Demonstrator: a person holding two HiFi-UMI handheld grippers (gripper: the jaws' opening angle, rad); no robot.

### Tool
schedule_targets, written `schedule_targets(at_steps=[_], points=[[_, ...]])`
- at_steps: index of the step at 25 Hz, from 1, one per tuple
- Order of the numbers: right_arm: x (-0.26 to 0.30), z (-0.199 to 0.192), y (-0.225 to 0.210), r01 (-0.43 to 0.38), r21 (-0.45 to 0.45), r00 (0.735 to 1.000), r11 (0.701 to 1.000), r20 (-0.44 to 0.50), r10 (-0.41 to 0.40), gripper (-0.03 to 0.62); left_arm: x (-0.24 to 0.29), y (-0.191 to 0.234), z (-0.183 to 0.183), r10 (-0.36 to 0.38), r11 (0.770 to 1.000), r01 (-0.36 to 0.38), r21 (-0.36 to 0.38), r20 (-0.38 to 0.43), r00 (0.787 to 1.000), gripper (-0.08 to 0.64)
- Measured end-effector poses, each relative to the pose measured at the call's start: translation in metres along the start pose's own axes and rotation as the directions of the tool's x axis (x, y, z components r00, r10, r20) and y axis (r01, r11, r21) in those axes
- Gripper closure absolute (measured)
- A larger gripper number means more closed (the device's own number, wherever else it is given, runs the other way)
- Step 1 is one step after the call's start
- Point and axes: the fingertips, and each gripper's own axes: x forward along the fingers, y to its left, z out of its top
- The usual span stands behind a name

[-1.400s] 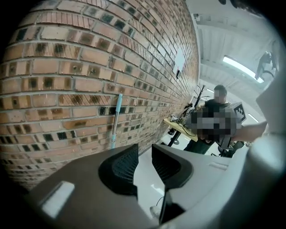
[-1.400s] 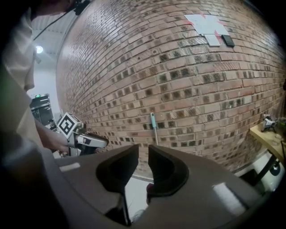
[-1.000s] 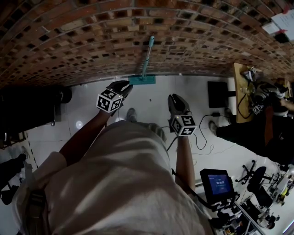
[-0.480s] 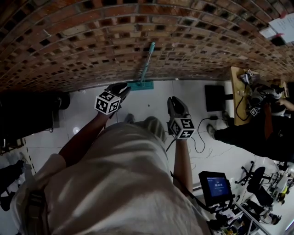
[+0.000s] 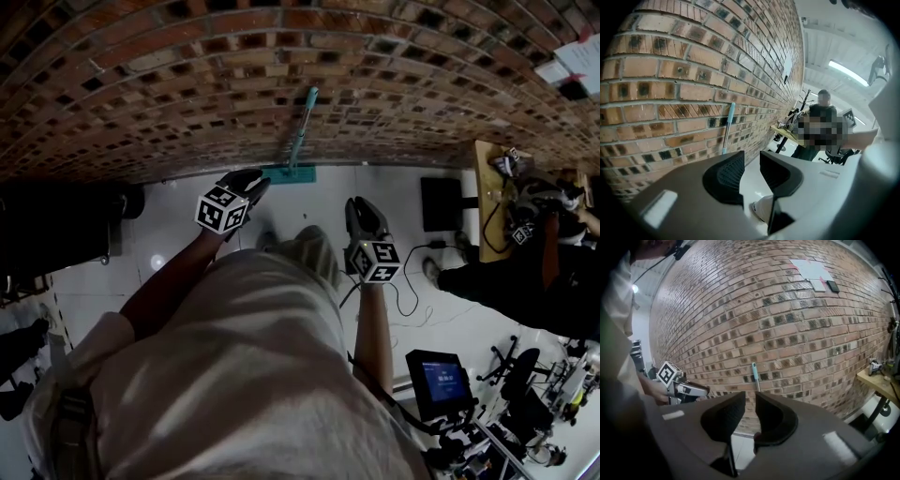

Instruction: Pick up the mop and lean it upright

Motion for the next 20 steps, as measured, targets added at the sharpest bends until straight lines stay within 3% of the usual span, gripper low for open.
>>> schedule_targets(at_steps=[15,20], points=[[0.043,0.049,-0.042,-0.160,-0.050,0.987,0.986,-0.015,0.160,0.531,0.034,-0.002,0.044,0.125,0.991,-0.123,-0.053,0.030,0.992,0.437],[0.050,0.063,-0.068,-0.180,-0.059,0.984,0.982,-0.025,0.179,0.531,0.051,-0.009,0.065,0.143,0.988,-0.140,-0.059,0.039,0.989,0.436]])
